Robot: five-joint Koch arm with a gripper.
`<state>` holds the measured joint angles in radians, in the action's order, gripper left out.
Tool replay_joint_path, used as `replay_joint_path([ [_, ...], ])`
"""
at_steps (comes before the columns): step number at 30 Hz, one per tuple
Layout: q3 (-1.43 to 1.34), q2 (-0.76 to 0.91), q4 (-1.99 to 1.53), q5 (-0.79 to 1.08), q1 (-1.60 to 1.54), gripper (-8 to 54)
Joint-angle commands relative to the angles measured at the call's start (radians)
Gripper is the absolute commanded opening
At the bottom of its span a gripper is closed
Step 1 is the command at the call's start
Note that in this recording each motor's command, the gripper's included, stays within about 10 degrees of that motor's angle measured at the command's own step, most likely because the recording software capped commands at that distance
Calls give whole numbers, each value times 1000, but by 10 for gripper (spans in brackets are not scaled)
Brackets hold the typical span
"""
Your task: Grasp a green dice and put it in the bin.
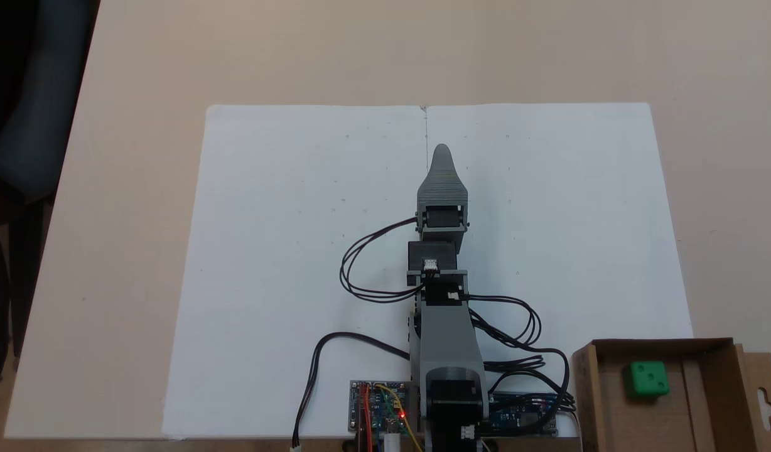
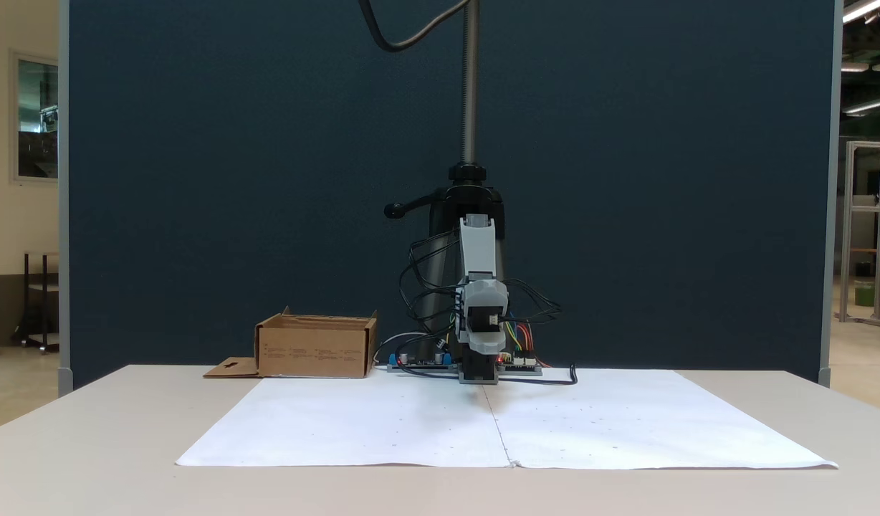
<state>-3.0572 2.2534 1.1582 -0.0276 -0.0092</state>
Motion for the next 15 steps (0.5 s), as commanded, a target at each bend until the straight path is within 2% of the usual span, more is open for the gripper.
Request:
replay_joint_path([
  [1,-71,112,168,67,-17,452],
  [15,-71,112,337,66,-18,451],
])
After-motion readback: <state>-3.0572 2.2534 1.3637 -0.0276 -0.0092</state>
